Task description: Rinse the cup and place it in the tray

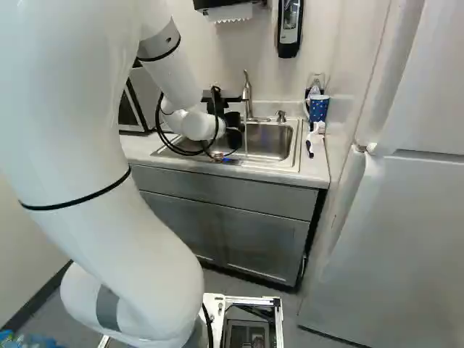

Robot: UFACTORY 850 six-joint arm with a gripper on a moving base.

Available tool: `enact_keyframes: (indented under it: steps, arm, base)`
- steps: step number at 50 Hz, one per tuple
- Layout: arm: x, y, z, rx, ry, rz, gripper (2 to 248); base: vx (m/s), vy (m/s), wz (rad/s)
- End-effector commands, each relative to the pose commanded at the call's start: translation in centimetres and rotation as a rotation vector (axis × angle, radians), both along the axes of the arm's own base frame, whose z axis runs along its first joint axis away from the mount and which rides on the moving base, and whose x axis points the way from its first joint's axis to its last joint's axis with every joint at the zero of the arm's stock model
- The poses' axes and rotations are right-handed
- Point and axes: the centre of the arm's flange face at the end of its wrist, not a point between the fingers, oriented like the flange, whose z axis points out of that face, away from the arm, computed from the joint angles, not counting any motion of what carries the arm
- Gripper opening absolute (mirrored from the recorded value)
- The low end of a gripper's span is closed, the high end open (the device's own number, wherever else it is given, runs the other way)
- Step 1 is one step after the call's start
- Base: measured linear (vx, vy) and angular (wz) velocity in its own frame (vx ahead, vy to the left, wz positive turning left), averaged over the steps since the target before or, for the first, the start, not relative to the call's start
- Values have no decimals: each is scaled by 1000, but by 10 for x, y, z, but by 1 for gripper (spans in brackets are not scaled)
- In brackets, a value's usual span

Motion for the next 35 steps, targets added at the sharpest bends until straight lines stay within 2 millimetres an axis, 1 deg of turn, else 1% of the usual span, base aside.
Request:
enact_keyframes:
  steps: [23,35]
  arm:
    - [-17,-25,0,0,2,-56,124]
    - [-15,-33,0,0,2,-70,124]
  base:
    - [0,0,0]
    - [0,0,0]
